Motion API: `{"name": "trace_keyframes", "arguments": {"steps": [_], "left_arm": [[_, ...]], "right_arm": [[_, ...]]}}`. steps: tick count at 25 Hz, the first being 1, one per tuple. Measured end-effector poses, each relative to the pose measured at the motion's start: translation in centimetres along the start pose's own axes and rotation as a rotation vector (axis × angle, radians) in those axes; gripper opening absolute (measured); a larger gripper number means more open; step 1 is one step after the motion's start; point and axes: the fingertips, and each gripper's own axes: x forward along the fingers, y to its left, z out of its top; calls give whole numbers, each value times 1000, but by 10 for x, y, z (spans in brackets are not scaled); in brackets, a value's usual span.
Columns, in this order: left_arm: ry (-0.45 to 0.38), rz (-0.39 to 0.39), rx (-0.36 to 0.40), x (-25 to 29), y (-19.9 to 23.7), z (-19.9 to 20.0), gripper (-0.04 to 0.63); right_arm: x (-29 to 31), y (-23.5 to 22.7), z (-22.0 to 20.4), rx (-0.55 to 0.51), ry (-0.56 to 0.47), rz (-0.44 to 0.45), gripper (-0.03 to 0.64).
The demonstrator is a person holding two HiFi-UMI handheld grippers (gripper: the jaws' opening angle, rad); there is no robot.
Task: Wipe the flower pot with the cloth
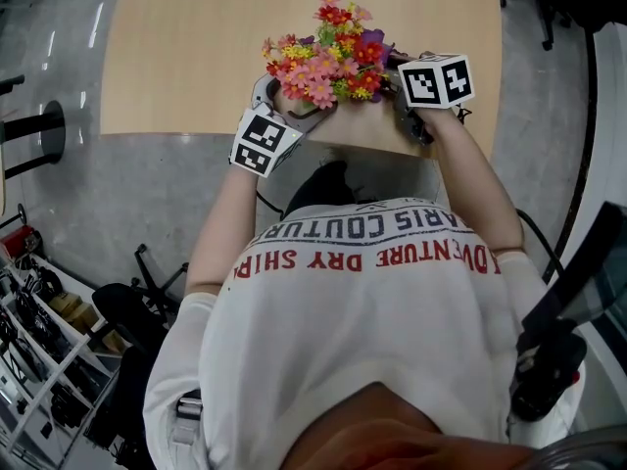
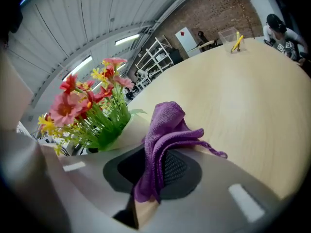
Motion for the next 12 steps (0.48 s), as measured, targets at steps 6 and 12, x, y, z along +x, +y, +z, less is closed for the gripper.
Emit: {"name": "trace_keyframes", "arguments": {"steps": [6, 12], "left_arm": [[-6, 130, -100, -9, 6, -7, 436], [-77, 247, -203, -26, -17, 12, 437]], "right_arm": [[-42, -6, -3, 3, -134, -16, 44], [-103, 17, -30, 0, -207, 1, 44]]}}
